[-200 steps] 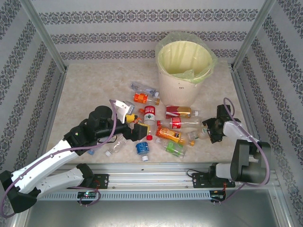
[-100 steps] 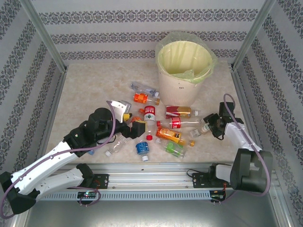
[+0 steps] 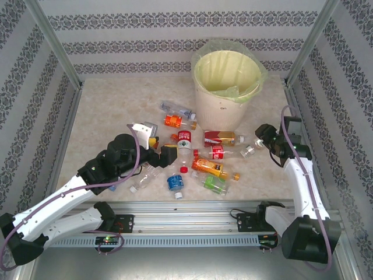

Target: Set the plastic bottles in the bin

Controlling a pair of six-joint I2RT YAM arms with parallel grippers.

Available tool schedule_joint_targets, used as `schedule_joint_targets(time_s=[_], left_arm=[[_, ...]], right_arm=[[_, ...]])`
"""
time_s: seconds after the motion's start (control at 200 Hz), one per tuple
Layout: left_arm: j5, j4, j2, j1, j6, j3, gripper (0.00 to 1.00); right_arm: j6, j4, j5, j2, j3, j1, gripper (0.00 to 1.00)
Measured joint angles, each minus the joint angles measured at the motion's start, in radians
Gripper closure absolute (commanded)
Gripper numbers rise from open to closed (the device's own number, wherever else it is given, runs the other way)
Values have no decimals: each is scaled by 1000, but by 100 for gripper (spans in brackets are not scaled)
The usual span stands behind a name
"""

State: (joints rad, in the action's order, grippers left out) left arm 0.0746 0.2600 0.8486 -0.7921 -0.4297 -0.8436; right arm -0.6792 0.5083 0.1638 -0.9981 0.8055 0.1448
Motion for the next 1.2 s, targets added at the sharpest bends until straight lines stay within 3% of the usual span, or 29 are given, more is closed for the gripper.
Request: schedule_joint_targets(time_s=[0.2,0.515,1.199], left_arm=[[22,21,-3,0,21,-21,0],[64,32,-48,0,92,-55,0],[165,64,0,0,148,-77,0]], right_arm=[[35,35,-2,85,57,-90,47],[146,133,-97,68,390,-230,44],[211,33,-63,-268,852,-307,46]])
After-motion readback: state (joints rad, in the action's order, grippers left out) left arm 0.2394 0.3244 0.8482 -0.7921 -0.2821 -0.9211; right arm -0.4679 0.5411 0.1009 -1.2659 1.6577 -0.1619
